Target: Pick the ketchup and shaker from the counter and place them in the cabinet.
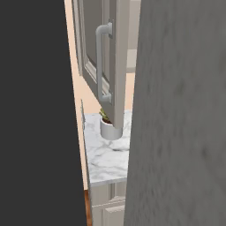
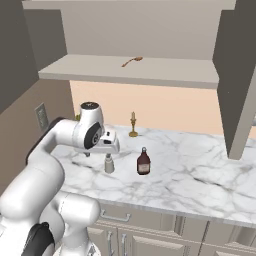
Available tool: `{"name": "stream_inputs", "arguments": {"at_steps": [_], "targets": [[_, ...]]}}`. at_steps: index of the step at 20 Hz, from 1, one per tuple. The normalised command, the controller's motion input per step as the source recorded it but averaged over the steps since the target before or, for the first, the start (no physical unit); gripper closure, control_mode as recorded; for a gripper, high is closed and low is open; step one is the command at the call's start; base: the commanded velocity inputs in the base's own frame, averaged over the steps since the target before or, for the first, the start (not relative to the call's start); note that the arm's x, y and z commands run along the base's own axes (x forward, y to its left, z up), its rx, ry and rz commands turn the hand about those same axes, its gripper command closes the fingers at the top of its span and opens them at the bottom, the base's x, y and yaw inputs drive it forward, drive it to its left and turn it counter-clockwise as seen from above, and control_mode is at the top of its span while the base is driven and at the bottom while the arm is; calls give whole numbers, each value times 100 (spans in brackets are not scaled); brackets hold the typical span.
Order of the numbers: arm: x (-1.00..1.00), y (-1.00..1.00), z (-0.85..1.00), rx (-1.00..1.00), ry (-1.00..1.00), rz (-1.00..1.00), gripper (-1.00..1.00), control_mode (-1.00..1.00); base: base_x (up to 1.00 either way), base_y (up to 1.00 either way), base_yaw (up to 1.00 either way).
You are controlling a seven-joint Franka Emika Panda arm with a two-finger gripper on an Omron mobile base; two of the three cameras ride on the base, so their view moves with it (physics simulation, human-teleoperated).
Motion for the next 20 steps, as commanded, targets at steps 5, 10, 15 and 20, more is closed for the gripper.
{"name": "stream_inputs", "arguments": {"at_steps": [5, 10, 15, 20], "targets": [[8, -4, -20, 0, 0, 0, -100, -100, 0, 0, 0], [6, -4, -20, 0, 0, 0, -100, -100, 0, 0, 0], [8, -1, -21, 0, -1, 0, -100, -100, 0, 0, 0], [9, 0, -18, 0, -2, 0, -100, -100, 0, 0, 0]]}}
